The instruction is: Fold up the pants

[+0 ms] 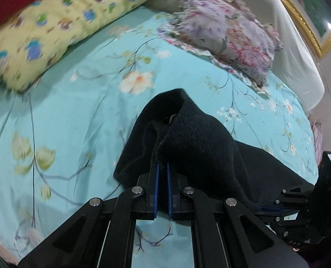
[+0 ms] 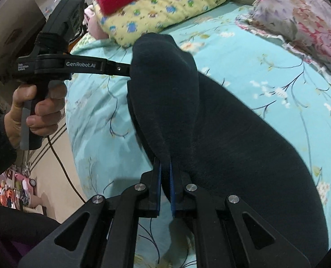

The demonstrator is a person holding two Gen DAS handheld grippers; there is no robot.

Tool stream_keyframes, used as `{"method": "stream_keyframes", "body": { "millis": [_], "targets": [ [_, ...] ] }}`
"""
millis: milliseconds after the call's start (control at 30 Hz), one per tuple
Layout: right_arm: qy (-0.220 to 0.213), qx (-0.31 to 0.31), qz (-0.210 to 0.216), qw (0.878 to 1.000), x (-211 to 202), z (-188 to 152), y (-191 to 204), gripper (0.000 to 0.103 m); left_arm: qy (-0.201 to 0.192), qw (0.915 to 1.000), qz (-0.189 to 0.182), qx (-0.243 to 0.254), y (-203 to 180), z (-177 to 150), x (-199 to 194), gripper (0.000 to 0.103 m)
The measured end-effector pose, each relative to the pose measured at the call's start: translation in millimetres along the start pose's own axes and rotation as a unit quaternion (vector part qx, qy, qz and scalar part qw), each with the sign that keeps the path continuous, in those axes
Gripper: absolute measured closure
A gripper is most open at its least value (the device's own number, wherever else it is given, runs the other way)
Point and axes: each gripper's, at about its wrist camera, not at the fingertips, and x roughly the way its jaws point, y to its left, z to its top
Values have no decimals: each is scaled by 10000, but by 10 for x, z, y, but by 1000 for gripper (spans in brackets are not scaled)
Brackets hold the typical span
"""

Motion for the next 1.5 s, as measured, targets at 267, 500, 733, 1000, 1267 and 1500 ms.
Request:
{"method": "stream_keyframes", "body": {
  "millis": [267, 500, 733, 1000, 1267, 1500],
  "targets": [
    [359, 260, 105, 9990, 148, -96, -1, 87, 216, 9983, 227, -500, 176, -267, -12, 98],
    [134, 479, 348, 9982, -22, -99, -5, 83, 43, 9958, 4, -920, 199, -404, -375, 62],
    [-249, 867, 336, 9954, -301, -53, -147, 82, 55, 9944, -306, -1005, -95, -334, -483, 38],
    [-720, 1477, 9, 9864, -659, -56, -579, 57, 299, 9939, 153, -1049, -195, -174, -315, 37],
    [-1084, 2341, -196, 9660, -901, -78, -1275, 57, 554, 9900, 518, -1186, -46, -131, -52, 37],
    [-921, 3022, 68, 9488, -710, -112, -1772, 57, 604, 9869, 469, -1422, 120, -163, 123, 37]
  ]
}}
